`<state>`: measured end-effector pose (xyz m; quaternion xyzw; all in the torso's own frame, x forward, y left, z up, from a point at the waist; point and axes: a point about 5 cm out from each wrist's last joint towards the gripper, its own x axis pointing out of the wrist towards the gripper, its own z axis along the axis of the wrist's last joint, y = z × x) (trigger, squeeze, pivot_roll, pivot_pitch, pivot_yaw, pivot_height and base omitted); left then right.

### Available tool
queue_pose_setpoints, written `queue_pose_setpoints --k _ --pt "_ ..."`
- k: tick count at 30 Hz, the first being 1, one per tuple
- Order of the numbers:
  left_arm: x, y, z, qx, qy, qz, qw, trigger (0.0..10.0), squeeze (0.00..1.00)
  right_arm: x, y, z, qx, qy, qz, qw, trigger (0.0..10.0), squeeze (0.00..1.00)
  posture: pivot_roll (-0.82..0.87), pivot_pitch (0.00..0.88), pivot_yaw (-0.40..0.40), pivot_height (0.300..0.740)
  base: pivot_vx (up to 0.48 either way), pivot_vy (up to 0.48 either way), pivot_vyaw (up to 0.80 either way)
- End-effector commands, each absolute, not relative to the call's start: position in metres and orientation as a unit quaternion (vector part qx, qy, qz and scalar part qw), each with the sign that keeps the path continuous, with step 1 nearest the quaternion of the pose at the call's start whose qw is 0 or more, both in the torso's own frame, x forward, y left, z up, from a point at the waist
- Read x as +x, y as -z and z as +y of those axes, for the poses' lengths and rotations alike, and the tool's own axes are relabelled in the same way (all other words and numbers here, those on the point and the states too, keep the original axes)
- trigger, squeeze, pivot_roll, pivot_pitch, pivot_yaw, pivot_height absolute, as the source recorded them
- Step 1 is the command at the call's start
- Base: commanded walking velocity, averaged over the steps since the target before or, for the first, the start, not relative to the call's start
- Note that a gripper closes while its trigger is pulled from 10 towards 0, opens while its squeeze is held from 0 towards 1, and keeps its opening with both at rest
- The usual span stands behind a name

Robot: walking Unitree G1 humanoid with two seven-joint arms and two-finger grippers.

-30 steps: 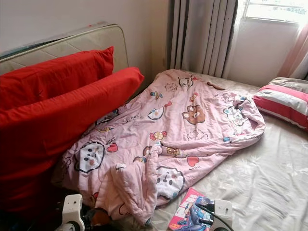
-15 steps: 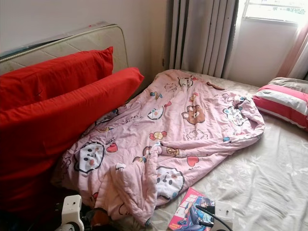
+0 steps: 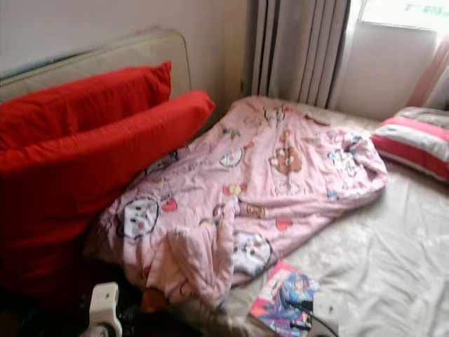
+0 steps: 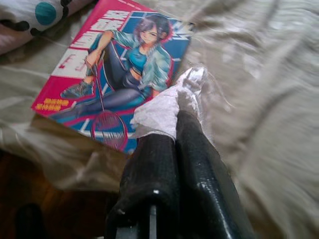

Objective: Clean up the room

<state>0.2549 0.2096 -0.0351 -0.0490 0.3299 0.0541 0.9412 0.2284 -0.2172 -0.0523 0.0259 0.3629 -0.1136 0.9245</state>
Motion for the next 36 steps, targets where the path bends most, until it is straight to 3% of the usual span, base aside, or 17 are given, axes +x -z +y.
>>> queue_pose_setpoints --k 1,25,32,36 --pt "0.2507 0.0381 0.2118 -0.047 -0.056 0.341 0.937 10.0 0.00 0.2250 0.0548 -0.2169 0.024 0.113 0.372 0.921 10.0 0.00 -0.05 0.020 0.011 0.725 -0.270 0.000 0.00" --pt "0.2502 0.0383 0.2126 -0.046 -0.055 0.340 0.938 10.0 0.00 0.2256 0.0546 -0.2165 0.022 0.110 0.373 0.921 10.0 0.00 -0.05 0.022 0.010 0.725 -0.269 0.000 0.00" --pt "0.2500 0.0384 0.2130 -0.041 -0.054 0.343 0.937 10.0 0.00 0.2271 0.0536 -0.2156 0.016 0.096 0.369 0.924 10.0 0.00 -0.05 0.023 0.010 0.725 0.000 0.000 0.00" --pt "0.2499 0.0385 0.2129 -0.041 -0.054 0.343 0.937 10.0 0.00 0.2275 0.0535 -0.2152 0.011 0.087 0.371 0.925 10.0 0.00 -0.05 0.022 0.010 0.725 0.000 0.000 0.79"
